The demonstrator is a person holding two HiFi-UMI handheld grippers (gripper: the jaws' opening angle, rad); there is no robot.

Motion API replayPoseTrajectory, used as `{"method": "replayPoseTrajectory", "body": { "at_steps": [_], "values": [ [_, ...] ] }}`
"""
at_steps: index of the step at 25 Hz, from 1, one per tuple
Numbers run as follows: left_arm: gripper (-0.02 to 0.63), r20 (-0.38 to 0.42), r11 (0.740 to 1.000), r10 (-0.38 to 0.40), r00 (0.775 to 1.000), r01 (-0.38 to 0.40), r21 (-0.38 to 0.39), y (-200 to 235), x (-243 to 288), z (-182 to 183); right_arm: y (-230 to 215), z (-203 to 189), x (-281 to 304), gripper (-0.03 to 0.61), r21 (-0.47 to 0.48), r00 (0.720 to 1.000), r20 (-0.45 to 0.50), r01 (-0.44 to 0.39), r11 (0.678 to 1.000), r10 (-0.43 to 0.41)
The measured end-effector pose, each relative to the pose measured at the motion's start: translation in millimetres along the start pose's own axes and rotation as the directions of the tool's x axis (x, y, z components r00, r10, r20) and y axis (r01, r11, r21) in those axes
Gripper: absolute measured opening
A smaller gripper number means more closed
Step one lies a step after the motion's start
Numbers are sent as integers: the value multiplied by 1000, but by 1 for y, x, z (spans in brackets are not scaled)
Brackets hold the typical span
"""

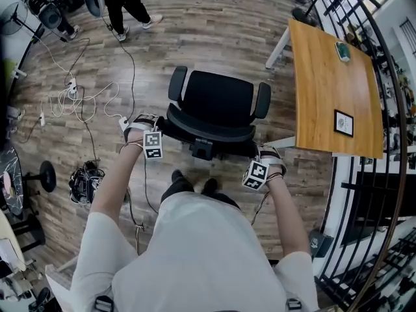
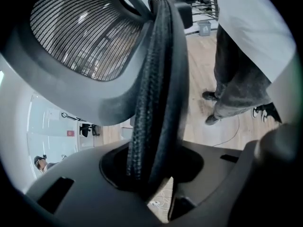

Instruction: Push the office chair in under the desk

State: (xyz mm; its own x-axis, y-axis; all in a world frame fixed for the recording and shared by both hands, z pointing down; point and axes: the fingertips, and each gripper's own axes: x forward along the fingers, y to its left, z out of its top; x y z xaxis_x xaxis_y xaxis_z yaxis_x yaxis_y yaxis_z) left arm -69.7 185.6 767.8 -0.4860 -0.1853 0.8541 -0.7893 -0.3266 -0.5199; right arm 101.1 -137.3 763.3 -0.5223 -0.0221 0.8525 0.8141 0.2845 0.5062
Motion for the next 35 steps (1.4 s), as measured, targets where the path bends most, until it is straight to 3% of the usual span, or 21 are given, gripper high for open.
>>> {"method": "replayPoseTrajectory", "body": {
  "at_steps": [9,24,35],
  "values": [
    [120,35,1000,13,999,-14,12,56,29,-17,-46,13,28,81,29,999,-37,29,999,-28],
    [120,154,982,4,988,-33,184,177,102,-46,-102,53,69,82,234,990,-141,53,971,-20],
    [121,235,962,15,972,-77,260,245,140,-23,-132,43,86,83,339,968,-247,124,932,-39]
  ]
}}
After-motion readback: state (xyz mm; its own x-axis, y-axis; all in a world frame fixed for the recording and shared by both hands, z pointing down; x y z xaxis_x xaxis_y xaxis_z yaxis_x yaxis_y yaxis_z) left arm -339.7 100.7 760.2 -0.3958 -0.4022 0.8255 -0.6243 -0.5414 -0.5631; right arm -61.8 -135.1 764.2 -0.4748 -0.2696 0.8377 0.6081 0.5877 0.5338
